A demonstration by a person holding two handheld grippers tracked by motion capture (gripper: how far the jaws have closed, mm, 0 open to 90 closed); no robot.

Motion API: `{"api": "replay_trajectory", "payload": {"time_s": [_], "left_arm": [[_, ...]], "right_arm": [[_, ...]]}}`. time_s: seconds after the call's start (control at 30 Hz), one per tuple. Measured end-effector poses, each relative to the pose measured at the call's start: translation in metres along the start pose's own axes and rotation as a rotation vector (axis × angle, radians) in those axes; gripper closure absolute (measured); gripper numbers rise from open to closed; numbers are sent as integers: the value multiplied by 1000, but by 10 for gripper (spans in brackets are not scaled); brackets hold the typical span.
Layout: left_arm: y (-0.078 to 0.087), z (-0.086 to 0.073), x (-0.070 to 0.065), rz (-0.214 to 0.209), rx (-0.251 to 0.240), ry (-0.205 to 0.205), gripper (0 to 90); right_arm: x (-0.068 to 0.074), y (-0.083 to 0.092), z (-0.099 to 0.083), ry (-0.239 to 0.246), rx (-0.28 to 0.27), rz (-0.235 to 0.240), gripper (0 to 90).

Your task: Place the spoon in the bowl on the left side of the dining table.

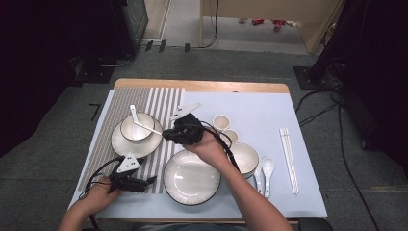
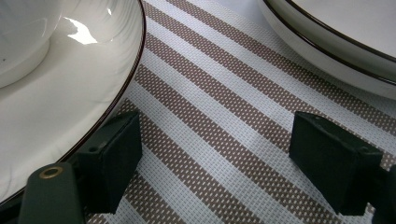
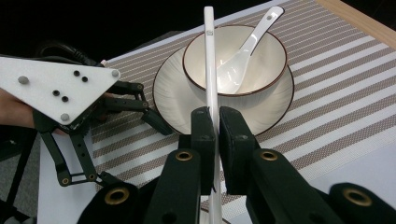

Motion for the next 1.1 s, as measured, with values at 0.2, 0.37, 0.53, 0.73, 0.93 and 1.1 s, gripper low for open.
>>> {"api": "replay_trajectory", "payload": {"time_s": [0.2, 0.37, 0.53, 0.73, 0.93, 1.1], "left_arm": [[0, 0, 0, 0, -3, 3, 175], [0, 0, 0, 0, -4, 4, 175], [0, 0, 0, 0, -3, 3, 175], [0, 0, 0, -1, 1, 0, 175], [0, 0, 0, 0, 1, -2, 175], [0, 0, 0, 1, -2, 1, 175]], "right_arm": [[3, -4, 1, 3, 4, 4, 854], [4, -8, 3, 4, 3, 7, 854], [5, -12, 3, 4, 8, 10, 855], [6, -16, 4, 7, 4, 16, 854], [8, -18, 6, 7, 3, 20, 854], [10, -21, 7, 9, 3, 24, 854]]}}
Point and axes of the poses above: each handheld gripper's, and its own axes: y roughly backward along the jaws, z roughly out of its top, x roughly to its left, the point moved 6 cm from there along -y, roughly forward along the jaws, and after that the axes turned 6 degrees about -z, right-handed, at the moved point
